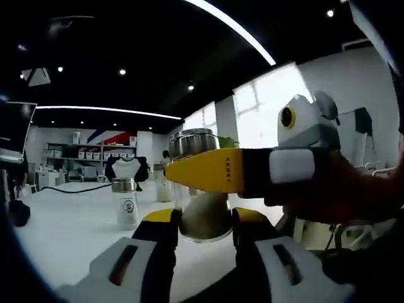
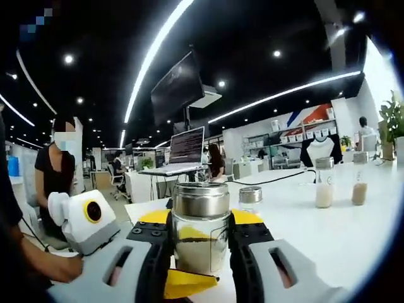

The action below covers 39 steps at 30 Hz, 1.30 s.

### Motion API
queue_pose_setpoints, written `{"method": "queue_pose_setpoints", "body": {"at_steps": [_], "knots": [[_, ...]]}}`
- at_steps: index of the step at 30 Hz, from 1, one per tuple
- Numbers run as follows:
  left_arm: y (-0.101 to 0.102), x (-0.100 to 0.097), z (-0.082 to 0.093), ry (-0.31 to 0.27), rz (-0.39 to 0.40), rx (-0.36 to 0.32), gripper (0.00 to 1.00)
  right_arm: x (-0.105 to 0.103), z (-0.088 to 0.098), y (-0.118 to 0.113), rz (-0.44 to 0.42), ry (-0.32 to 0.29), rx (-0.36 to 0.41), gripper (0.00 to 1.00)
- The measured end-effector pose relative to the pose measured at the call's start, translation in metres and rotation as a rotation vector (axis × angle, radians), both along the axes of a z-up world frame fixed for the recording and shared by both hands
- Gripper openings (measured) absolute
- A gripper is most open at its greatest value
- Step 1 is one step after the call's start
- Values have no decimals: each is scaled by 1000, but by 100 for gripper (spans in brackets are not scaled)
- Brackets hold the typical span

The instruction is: Rotate the seasoning bottle until the label or dispensing opening points toward the visible target arrow and the bottle remains upright within the marked orientation range

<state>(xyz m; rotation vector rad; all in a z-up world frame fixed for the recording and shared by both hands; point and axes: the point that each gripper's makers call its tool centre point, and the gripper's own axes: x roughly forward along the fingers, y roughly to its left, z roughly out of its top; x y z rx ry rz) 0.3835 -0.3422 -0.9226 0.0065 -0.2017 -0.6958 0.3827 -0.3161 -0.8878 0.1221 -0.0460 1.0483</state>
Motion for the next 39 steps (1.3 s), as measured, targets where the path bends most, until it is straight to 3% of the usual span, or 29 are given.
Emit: {"method": "queue_pose_setpoints", "body": {"at_steps": [4, 7, 10, 16, 19, 20, 23, 27, 31, 34, 39], "knots": [[-2, -10, 10, 11, -118, -87, 35, -10, 8, 0, 95, -36, 24, 32], [-2, -13, 10, -4, -146, -78, 35, -16, 8, -1, 154, -30, 9, 33], [-9, -24, 10, -16, -248, -72, 35, -26, 5, 2, 246, 9, 7, 33], [-13, -31, 6, -14, -303, -40, 35, -33, 1, 3, 297, -5, -39, 34], [-15, -28, 3, -10, -283, -15, 36, -32, -2, 3, 270, -3, -61, 33], [-15, -27, 2, -10, -272, -12, 36, -30, -2, 3, 241, -44, -80, 33], [-15, -20, 2, 4, -229, -25, 36, -25, -3, 5, 178, -88, -117, 33], [-11, -14, 1, 32, -198, -91, 35, -19, -4, 6, 146, -63, -101, 33], [-11, -6, 0, 48, -139, -106, 35, -10, -5, 7, 84, -59, -116, 33], [-11, -4, -1, 7, -105, -72, 39, -6, -4, 9, 55, -50, -99, 33], [-6, 3, -1, 4, -9, -24, 42, 1, 0, 12, -14, -43, -64, 33]]}}
